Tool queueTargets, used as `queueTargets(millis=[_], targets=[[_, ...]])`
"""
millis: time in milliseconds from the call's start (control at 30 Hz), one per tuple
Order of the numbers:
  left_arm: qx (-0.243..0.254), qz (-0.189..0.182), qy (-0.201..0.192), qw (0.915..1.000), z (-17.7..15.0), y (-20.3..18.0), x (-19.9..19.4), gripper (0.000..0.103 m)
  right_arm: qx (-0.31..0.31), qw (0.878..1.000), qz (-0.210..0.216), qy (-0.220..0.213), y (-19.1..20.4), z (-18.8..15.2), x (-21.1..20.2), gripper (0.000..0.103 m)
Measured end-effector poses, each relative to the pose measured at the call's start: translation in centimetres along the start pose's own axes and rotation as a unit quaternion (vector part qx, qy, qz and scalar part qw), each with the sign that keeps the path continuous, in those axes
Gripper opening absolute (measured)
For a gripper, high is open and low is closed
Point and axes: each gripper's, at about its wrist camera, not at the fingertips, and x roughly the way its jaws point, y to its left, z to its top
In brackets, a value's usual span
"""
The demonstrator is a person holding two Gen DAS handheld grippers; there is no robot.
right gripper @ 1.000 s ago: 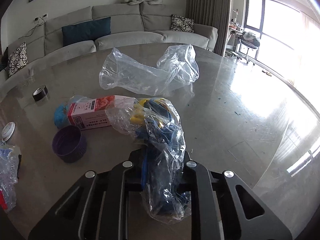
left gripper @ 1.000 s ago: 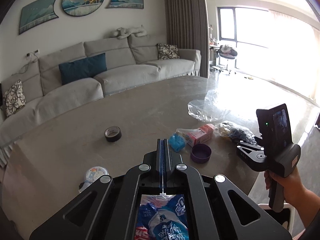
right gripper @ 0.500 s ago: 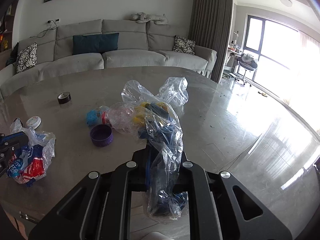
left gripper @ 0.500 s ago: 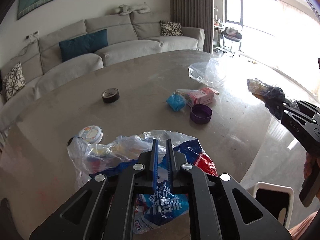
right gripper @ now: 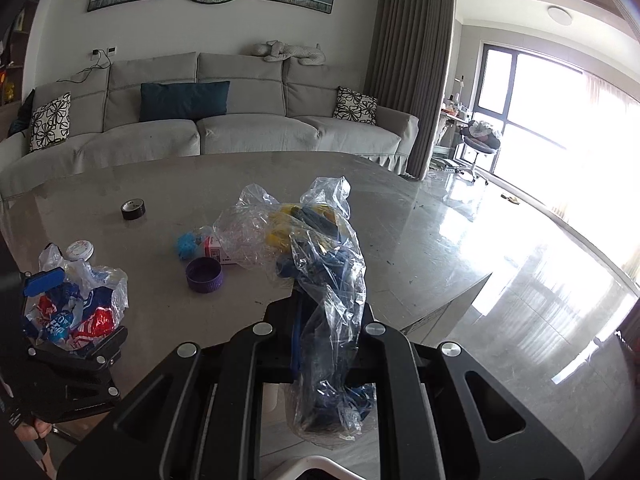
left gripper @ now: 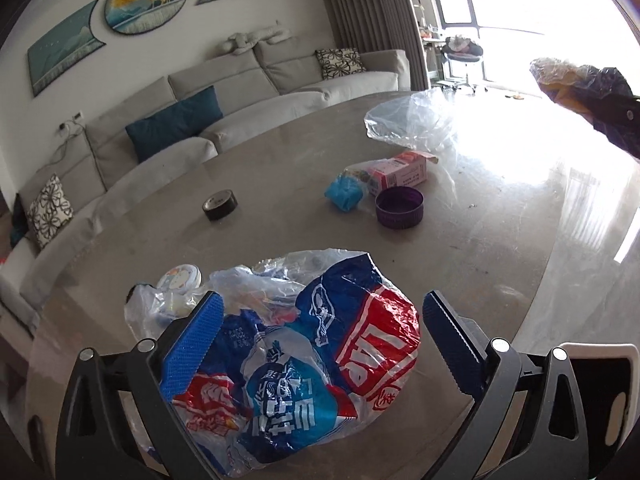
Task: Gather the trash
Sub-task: 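Carry the snack bag with the left tool while the right tool carries the clear bag to the bin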
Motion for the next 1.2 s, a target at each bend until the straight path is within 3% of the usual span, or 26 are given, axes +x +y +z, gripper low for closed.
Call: queueTargets(millis=[133,167,200,233,267,300,333,467,667,833,933,1100,1200], targets=[[-0.010,-0.019,0.052,0.9984,-1.0,0.1,2.3,0.097,-0.005,1.000,0.000,-0.009,0.2,0.2,-0.8,0.014],[-0.020,-0.020,0.048,0.9985,-1.1,0.3,2.2,0.081,-0.006,1.000,0.001,-0.011,0.3,0.3,-1.0,0.014],[-0.021,-0.027,0.052,0.9981,-1.0,0.3,2.2,0.077,-0.008,1.000,0.002,-0.012,0.4,0.4,-1.2,0.014],[-0.017,-0.023,0.055,0.9981,-1.0,0.2,2.2,0.057,-0.010,1.000,0.002,-0.014,0.6,0.4,-1.4,0.014],[-0.009,-0.019,0.052,0.9984,-0.9,0.0,2.0,0.045,-0.012,1.000,0.001,-0.016,0.7,0.3,-1.6,0.014],[-0.006,-0.021,0.049,0.9986,-0.9,-0.1,1.8,0.041,-0.014,1.000,0.002,-0.016,0.9,0.3,-1.8,0.014],[-0.008,-0.030,0.047,0.9984,-0.8,0.0,1.5,0.027,-0.014,1.000,0.004,-0.017,0.9,0.1,-2.2,0.014],[-0.016,-0.058,-0.004,0.9982,0.5,0.5,-2.2,0.013,-0.010,1.000,0.004,-0.023,1.1,-0.4,-3.5,0.014],[-0.026,-0.121,-0.067,0.9900,1.9,1.0,-8.1,0.013,0.017,1.000,-0.005,-0.025,0.2,-1.1,-6.0,0.014],[-0.008,-0.183,-0.095,0.9785,2.1,-0.6,-11.8,0.013,0.040,0.999,-0.027,-0.021,-0.4,-2.6,-8.8,0.014],[0.003,-0.237,-0.093,0.9671,1.6,-2.2,-13.4,0.013,0.052,0.998,-0.042,-0.018,-0.7,-3.6,-10.4,0.014],[0.048,-0.290,-0.096,0.9510,-0.2,-6.0,-15.2,0.013,0.061,0.996,-0.071,-0.014,-1.0,-5.2,-12.4,0.014],[0.078,-0.335,-0.083,0.9353,-1.9,-8.5,-15.2,0.013,0.072,0.994,-0.082,-0.009,-1.4,-6.6,-13.0,0.014]])
